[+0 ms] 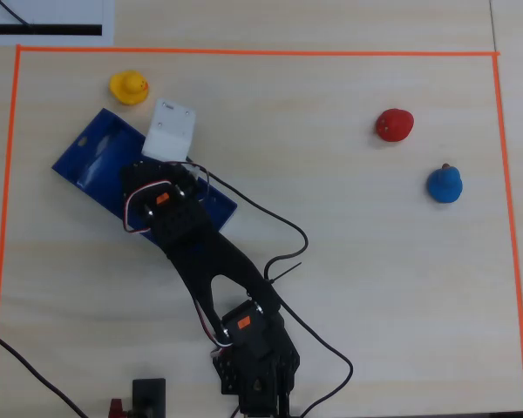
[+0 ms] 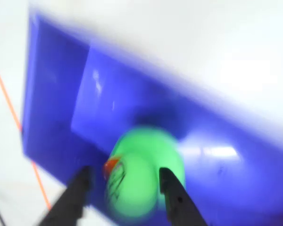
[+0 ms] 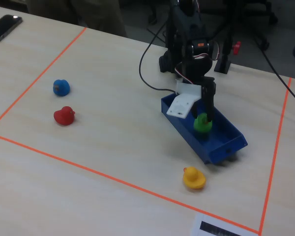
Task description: Grasp green duck and put it into box.
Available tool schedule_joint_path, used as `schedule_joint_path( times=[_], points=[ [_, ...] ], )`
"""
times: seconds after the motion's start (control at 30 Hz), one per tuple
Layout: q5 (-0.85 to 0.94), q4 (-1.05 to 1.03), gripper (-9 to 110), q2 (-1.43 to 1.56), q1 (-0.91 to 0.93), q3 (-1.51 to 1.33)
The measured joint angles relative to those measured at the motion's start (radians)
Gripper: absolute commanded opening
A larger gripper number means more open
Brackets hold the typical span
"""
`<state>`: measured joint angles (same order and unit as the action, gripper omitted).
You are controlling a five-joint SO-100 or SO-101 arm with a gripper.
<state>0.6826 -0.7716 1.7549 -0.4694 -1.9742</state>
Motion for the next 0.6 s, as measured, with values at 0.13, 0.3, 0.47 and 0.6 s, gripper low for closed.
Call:
schedule_joint_path(
  times=[0.13,0.3,0.47,0.6],
  points=[
    [0.074,0.054,27,0.000,0.057,-0.032],
    [0.193,0.086,9,0.064,0.144,-0.097],
    [0.339,0.126,0,0.272,0.276,-0.170],
    [0.440,0.193,0,0.445,0.351,-0.245]
  ],
)
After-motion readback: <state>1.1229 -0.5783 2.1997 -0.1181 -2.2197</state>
